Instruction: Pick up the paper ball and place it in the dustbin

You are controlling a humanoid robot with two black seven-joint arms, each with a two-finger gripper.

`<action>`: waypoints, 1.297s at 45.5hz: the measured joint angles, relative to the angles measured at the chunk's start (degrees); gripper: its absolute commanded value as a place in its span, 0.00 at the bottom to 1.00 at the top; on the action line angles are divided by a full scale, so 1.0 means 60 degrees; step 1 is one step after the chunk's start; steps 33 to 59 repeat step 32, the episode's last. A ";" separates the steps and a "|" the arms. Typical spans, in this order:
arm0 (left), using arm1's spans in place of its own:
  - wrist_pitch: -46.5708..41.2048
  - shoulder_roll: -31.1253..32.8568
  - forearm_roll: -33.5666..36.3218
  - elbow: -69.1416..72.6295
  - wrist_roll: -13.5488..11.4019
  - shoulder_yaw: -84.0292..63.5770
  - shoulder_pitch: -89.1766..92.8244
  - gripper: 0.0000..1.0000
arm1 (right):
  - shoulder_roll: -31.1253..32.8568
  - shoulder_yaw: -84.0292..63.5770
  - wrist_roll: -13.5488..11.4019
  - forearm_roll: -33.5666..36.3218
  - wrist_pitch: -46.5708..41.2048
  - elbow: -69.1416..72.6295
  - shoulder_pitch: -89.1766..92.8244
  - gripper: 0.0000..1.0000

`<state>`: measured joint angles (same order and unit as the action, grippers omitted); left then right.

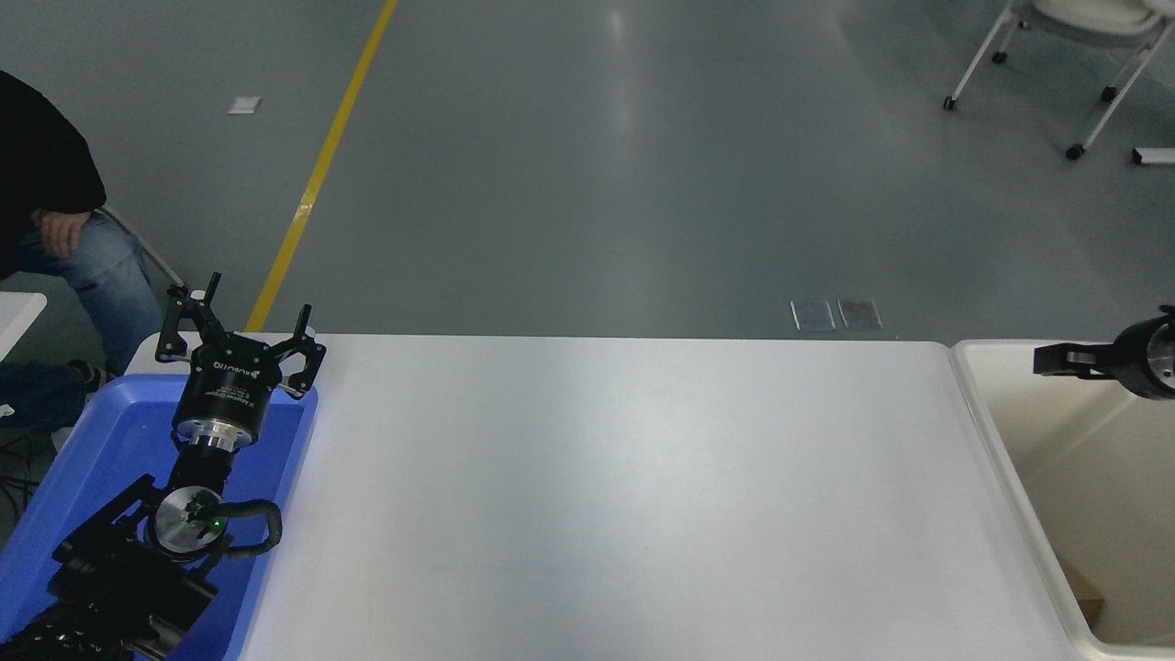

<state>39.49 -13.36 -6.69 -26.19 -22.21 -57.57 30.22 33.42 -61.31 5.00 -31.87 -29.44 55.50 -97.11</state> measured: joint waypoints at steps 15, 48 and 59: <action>-0.0016 0.0000 -0.0010 0.0002 -0.0016 -0.0008 -0.0020 1.00 | -0.2047 -0.0384 -0.0083 0.2856 -0.2065 0.3258 -0.3805 1.00; -0.0028 0.0001 -0.0011 0.0000 -0.0018 -0.0014 -0.0026 1.00 | -0.4319 -0.0613 -0.0112 0.5195 -0.2506 0.4325 -0.5834 1.00; -0.0028 0.0001 -0.0011 0.0000 -0.0018 -0.0014 -0.0026 1.00 | -0.4319 -0.0613 -0.0112 0.5195 -0.2506 0.4325 -0.5834 1.00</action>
